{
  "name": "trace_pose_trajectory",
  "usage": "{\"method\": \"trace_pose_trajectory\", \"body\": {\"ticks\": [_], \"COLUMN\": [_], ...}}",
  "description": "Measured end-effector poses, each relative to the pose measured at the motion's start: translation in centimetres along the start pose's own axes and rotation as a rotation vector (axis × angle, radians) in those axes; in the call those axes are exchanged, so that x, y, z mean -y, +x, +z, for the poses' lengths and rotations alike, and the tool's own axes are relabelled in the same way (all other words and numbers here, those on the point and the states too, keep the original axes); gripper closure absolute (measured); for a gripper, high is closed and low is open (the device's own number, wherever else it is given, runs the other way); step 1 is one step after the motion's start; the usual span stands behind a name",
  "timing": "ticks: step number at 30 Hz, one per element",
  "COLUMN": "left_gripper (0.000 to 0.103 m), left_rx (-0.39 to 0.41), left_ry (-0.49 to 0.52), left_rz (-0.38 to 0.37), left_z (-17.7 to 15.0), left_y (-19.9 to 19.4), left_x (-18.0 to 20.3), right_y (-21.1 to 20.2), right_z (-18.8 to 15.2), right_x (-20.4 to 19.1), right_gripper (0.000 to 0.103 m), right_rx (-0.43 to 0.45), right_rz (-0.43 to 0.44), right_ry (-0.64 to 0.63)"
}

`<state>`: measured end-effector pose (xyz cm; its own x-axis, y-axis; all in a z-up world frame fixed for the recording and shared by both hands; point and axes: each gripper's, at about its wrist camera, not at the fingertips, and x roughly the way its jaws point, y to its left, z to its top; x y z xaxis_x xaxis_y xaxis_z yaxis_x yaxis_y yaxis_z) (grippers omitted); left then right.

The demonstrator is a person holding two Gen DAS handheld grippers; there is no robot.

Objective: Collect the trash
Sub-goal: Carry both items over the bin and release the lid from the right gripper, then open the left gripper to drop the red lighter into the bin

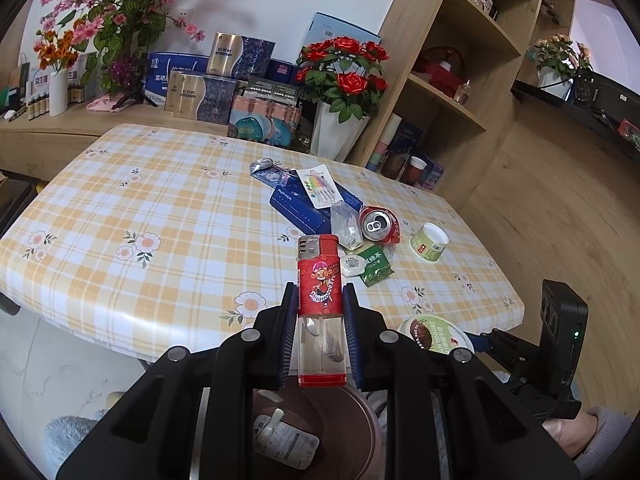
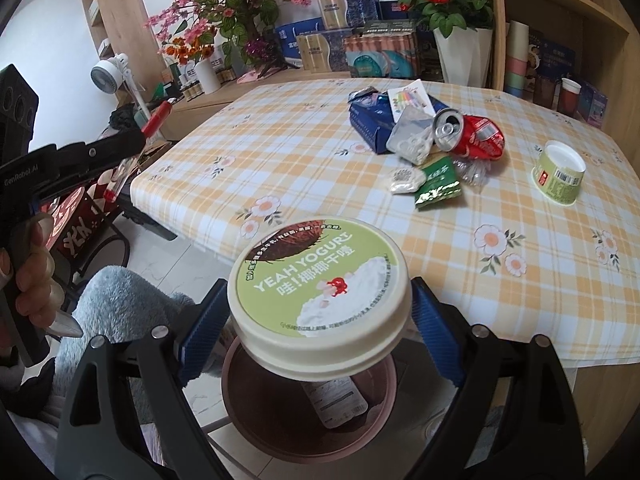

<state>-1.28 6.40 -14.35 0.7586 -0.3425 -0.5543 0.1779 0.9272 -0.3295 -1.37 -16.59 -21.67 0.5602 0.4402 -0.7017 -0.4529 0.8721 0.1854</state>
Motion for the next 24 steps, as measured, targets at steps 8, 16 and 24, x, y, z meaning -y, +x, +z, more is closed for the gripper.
{"method": "trace_pose_trajectory", "body": {"ticks": [8,16,24], "left_gripper": [0.081,0.081,0.081], "left_rx": [-0.008,-0.019,-0.046], "left_ry": [-0.021,-0.01,0.041], "left_rz": [0.001,-0.012,-0.04], "left_z": [-0.6,-0.7,-1.2], "left_y": [-0.1,0.0,0.6], "left_x": [-0.4,-0.3,1.1], "right_y": [0.9,-0.3,-4.5], "right_z": [-0.8,0.4,3.1], "right_x": [-1.0,0.4,4.5], "right_gripper": [0.01,0.006,0.006], "right_rx": [-0.045,0.024,0.193], "right_rz": [0.055,-0.004,-0.191], "right_ry": [-0.009,0.023,0.087]}}
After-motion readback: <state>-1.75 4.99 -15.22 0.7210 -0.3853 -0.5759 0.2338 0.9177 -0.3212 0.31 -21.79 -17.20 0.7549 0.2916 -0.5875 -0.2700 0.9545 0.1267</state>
